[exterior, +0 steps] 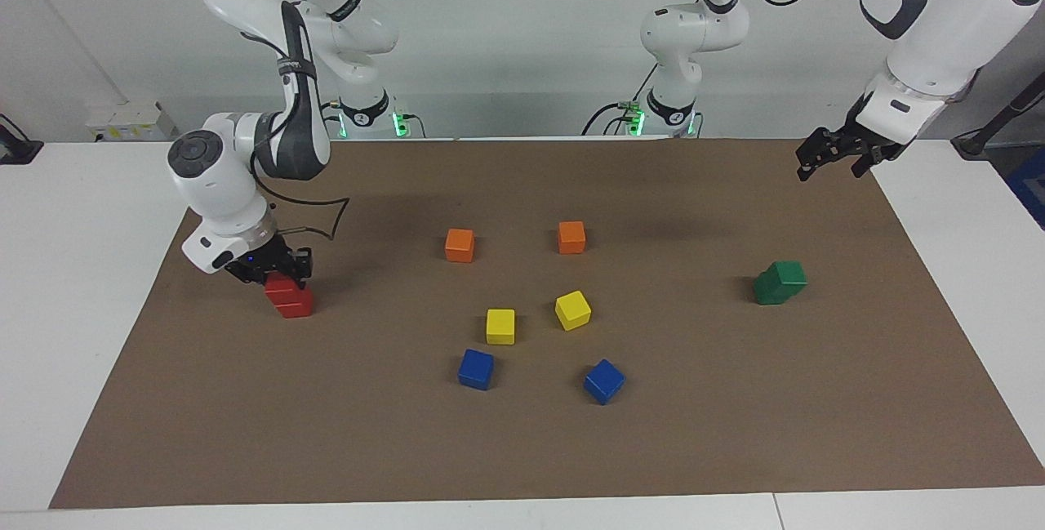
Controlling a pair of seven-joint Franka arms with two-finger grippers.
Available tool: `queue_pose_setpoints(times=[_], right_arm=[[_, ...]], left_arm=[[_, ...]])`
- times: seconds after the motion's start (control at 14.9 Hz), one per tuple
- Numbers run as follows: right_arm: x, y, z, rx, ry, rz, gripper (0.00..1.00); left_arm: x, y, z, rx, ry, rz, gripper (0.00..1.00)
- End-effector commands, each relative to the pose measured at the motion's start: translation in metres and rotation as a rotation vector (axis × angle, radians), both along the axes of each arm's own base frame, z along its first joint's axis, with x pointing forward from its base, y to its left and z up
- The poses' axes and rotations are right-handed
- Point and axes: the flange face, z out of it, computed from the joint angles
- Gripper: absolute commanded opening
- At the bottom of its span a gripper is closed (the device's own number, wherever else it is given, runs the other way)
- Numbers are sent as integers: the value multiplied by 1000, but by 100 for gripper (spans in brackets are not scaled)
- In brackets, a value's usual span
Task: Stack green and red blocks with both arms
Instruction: 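Open the left gripper and withdraw it from the green stack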
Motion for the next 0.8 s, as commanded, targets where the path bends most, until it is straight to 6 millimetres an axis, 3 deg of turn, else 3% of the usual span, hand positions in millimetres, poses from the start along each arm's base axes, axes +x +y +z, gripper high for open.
queue_pose_setpoints(times=[0.0, 0.2, 0.54, 0.6, 0.74], right_arm=[[-4, 1, 1, 0, -15, 0, 0], [-4, 1, 1, 0, -18, 0, 0], [-4, 2, 0, 0, -18, -3, 0], [-4, 2, 0, 0, -20, -6, 11], [-3, 1, 1, 0, -22, -8, 55]], left_arm=[[2, 2, -5, -17, 29, 30, 100], [1, 8, -5, -17, 32, 40, 100], [6, 0, -5, -16, 15, 36, 100], [6, -2, -4, -15, 8, 39, 100], [2, -5, -9, -14, 18, 27, 100]])
